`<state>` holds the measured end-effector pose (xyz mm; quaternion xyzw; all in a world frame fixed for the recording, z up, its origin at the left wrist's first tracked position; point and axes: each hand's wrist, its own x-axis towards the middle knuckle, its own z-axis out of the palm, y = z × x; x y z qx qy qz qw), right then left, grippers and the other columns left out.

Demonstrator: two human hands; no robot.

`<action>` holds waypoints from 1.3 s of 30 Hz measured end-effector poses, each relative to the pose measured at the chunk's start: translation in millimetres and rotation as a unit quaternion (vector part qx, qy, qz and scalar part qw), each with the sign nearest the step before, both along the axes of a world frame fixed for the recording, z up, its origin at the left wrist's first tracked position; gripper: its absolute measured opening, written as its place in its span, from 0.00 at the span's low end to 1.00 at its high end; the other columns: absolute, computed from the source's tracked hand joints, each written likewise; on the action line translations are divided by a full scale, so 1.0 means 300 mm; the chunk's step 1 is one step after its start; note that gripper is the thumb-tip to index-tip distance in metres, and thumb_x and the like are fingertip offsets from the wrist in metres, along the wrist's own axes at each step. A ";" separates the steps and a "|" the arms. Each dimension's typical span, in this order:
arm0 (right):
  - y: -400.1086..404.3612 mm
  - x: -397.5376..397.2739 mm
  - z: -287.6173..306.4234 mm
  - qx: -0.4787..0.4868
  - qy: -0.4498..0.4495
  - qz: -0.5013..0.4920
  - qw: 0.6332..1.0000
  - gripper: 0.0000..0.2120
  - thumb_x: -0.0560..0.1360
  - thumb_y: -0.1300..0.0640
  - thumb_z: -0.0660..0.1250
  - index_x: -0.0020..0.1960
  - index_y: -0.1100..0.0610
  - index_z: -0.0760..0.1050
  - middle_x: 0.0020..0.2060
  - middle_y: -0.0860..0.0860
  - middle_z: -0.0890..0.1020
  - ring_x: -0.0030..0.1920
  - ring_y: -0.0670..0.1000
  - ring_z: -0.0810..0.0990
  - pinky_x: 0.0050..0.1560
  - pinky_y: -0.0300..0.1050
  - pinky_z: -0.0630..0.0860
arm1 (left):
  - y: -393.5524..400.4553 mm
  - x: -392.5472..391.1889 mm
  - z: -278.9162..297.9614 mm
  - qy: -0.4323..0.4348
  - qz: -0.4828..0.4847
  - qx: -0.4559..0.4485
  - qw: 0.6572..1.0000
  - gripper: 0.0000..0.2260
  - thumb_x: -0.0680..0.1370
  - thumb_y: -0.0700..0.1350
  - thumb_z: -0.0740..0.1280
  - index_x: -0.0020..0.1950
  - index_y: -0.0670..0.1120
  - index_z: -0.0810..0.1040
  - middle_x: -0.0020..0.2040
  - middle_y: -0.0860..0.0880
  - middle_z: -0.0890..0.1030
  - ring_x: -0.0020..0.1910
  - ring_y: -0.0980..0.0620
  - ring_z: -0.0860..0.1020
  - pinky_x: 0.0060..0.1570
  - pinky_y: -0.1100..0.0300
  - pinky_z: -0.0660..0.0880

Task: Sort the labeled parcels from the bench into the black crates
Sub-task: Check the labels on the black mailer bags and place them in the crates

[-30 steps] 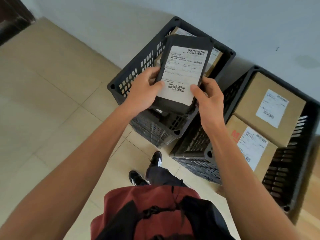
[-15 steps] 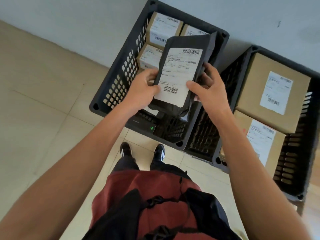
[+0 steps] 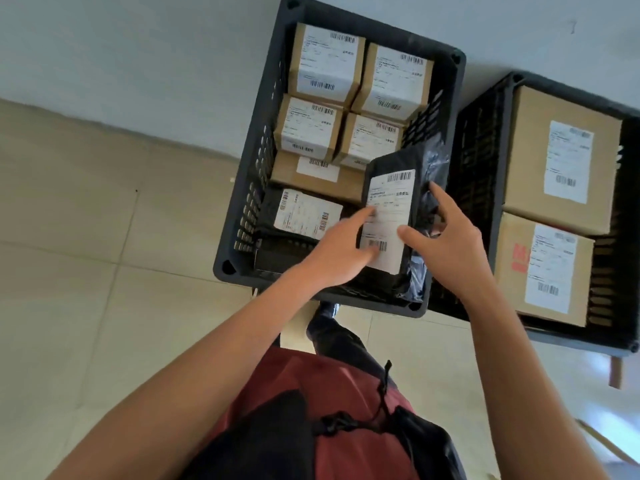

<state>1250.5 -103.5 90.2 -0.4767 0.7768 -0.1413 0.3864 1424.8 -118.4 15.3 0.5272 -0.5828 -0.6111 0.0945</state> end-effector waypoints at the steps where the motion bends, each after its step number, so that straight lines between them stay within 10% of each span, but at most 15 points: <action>1: 0.008 0.010 0.004 0.005 0.016 0.001 1.000 0.40 0.78 0.52 0.74 0.83 0.43 0.58 0.64 0.40 0.76 0.50 0.27 0.76 0.49 0.23 0.70 | 0.003 -0.001 -0.012 0.006 -0.016 0.008 1.000 0.33 0.84 0.45 0.67 0.85 0.52 0.55 0.80 0.49 0.67 0.76 0.48 0.69 0.72 0.53 0.70; 5: 0.035 0.029 0.001 0.024 0.066 -0.004 0.998 0.40 0.78 0.49 0.74 0.83 0.44 0.58 0.71 0.51 0.77 0.61 0.50 0.78 0.64 0.51 0.77 | 0.014 -0.013 -0.054 0.022 -0.079 0.044 0.996 0.32 0.85 0.45 0.63 0.86 0.53 0.50 0.81 0.50 0.65 0.65 0.54 0.75 0.51 0.68 0.73; 7: 0.043 0.027 -0.010 0.040 0.085 -0.010 0.996 0.40 0.77 0.47 0.74 0.83 0.44 0.58 0.69 0.54 0.78 0.60 0.52 0.77 0.64 0.56 0.78 | 0.020 -0.019 -0.063 0.025 -0.090 0.047 0.994 0.32 0.86 0.45 0.63 0.86 0.53 0.50 0.82 0.50 0.63 0.70 0.52 0.73 0.59 0.63 0.74; 11: 0.036 0.030 -0.018 0.055 0.112 0.000 0.992 0.40 0.77 0.45 0.73 0.84 0.45 0.57 0.70 0.54 0.78 0.57 0.51 0.77 0.62 0.57 0.79 | 0.012 -0.032 -0.075 0.000 -0.098 0.018 0.995 0.30 0.85 0.45 0.63 0.85 0.48 0.54 0.82 0.48 0.59 0.79 0.47 0.61 0.76 0.50 0.65; 15: -0.003 0.045 -0.046 0.085 0.131 0.039 0.987 0.41 0.78 0.45 0.71 0.84 0.49 0.55 0.74 0.53 0.74 0.67 0.56 0.78 0.65 0.59 0.78 | -0.007 -0.036 -0.090 -0.014 -0.086 0.013 0.996 0.28 0.86 0.45 0.62 0.84 0.45 0.57 0.80 0.47 0.61 0.77 0.46 0.66 0.75 0.50 0.67; 22: -0.095 0.069 -0.102 0.132 0.178 0.107 0.969 0.37 0.81 0.45 0.68 0.83 0.56 0.56 0.69 0.59 0.77 0.58 0.60 0.83 0.55 0.57 0.82 | -0.051 -0.034 -0.142 0.017 -0.051 0.083 0.995 0.24 0.86 0.44 0.62 0.81 0.51 0.60 0.77 0.48 0.72 0.71 0.45 0.74 0.63 0.53 0.72; 33: -0.178 0.079 -0.233 0.184 0.170 0.131 0.959 0.18 0.84 0.49 0.65 0.65 0.62 0.74 0.57 0.60 0.80 0.44 0.55 0.77 0.40 0.47 0.73 | -0.114 -0.047 -0.251 -0.005 -0.047 0.142 0.989 0.27 0.84 0.41 0.63 0.82 0.52 0.63 0.78 0.50 0.71 0.73 0.46 0.73 0.70 0.43 0.73; 39: -0.154 0.072 -0.306 0.173 0.172 0.121 0.962 0.18 0.84 0.50 0.66 0.68 0.61 0.73 0.63 0.61 0.78 0.57 0.61 0.80 0.46 0.50 0.76 | -0.106 -0.053 -0.282 -0.001 -0.024 0.152 0.988 0.27 0.83 0.37 0.65 0.81 0.51 0.65 0.76 0.50 0.73 0.72 0.47 0.73 0.70 0.45 0.73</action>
